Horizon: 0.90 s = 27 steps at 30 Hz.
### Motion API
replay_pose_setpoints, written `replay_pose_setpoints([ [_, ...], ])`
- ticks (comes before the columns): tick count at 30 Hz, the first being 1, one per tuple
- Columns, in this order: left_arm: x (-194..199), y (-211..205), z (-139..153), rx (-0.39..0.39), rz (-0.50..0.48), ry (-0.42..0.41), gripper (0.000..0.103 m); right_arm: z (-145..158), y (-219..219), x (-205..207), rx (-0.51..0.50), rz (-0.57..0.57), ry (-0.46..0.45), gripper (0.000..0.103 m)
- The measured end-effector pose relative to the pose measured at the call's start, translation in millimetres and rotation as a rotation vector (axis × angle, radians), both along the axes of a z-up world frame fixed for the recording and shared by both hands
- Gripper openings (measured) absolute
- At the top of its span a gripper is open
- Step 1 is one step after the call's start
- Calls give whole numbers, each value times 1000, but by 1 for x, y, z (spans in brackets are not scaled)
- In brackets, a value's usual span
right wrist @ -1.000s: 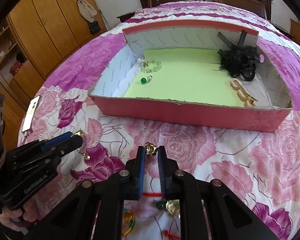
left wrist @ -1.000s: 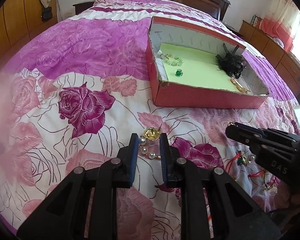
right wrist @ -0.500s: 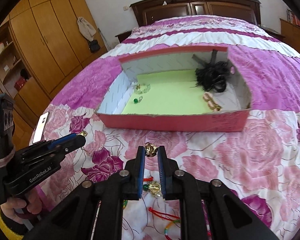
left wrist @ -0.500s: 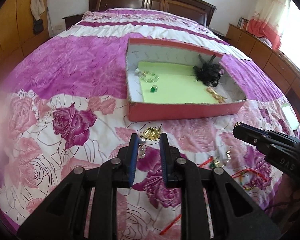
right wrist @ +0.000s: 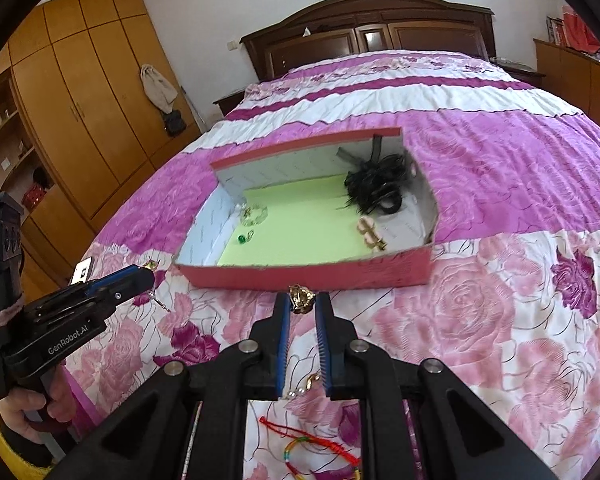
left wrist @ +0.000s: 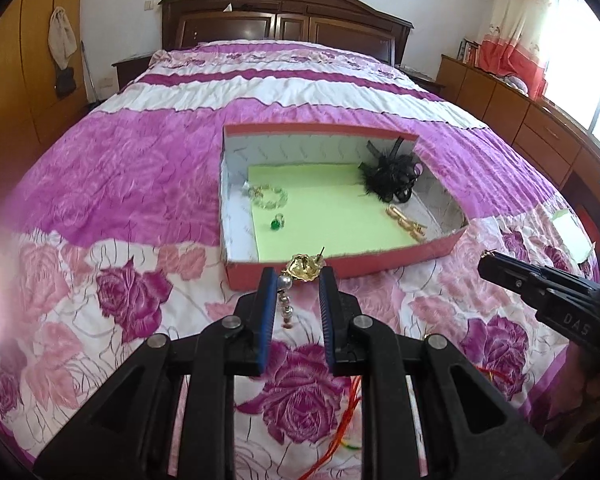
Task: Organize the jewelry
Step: 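Lift both held earrings and carry them into the red box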
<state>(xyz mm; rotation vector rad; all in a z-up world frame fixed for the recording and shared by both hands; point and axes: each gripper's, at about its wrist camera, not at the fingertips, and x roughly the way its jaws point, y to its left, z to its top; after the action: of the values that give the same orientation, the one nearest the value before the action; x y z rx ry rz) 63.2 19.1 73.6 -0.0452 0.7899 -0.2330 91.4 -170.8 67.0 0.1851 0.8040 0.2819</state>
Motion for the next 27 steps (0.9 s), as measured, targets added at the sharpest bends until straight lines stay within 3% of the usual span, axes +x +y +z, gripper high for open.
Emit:
replay_pose_setpoints([
  [14, 41, -9, 12, 21, 6, -58, 13, 17, -15, 34, -45, -40, -61, 15],
  [27, 89, -15, -27, 3, 28, 30, 13, -11, -27, 89, -92, -77, -10, 15],
])
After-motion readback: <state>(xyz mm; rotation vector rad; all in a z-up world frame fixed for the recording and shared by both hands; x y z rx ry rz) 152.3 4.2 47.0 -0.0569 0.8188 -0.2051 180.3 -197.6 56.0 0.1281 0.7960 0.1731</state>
